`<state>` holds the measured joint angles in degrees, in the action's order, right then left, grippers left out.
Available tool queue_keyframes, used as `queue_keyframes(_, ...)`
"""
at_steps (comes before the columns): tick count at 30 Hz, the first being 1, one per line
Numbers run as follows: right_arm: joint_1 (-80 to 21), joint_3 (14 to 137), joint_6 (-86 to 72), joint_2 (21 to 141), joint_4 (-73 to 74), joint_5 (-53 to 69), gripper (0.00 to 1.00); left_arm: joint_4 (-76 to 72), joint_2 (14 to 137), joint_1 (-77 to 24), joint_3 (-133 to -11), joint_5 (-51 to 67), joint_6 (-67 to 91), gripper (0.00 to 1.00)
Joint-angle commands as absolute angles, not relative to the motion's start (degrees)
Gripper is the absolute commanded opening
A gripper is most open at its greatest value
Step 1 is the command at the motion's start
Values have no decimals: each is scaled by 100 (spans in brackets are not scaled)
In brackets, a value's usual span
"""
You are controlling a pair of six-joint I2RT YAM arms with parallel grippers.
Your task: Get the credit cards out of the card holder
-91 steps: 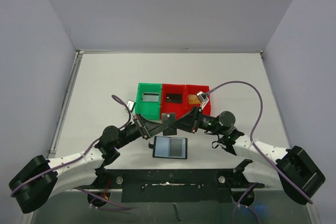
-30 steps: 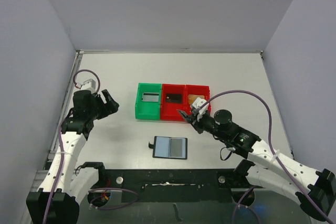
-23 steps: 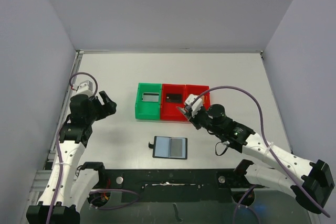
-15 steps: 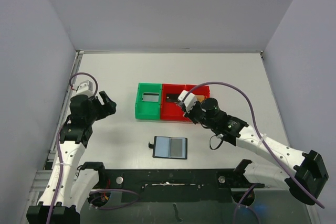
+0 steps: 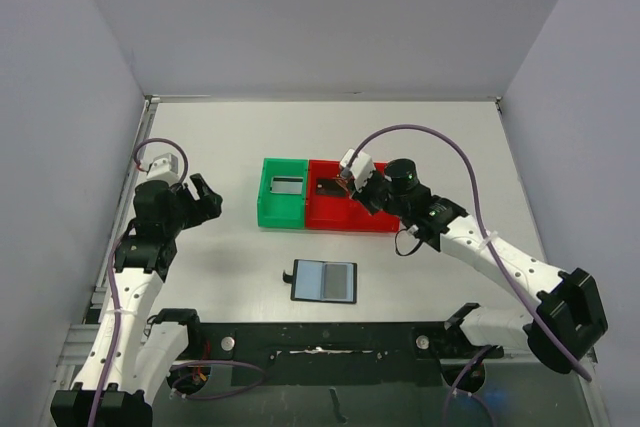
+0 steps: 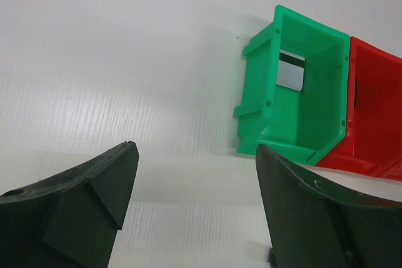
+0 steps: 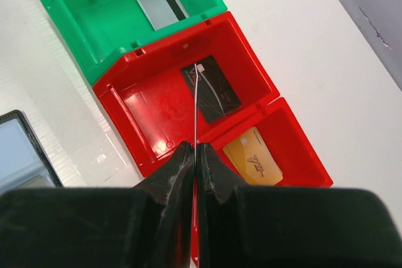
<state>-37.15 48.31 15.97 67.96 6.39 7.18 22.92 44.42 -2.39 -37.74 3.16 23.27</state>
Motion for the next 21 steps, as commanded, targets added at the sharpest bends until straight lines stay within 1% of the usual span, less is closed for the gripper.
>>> queue_keyframes(1,-3701,5333,1974,7157,764,979,0,1908,4451,-220,-3822,419,2210,75)
queue_keyframes(15,-3766,6485,2954,8937,879,855,0,1902,4427,-211,-3827,470,2154,75)
queue_keyframes(21,-3899,6972,3718,9647,1100,347,0,1936,4167,-220,-3797,414,2153,75)
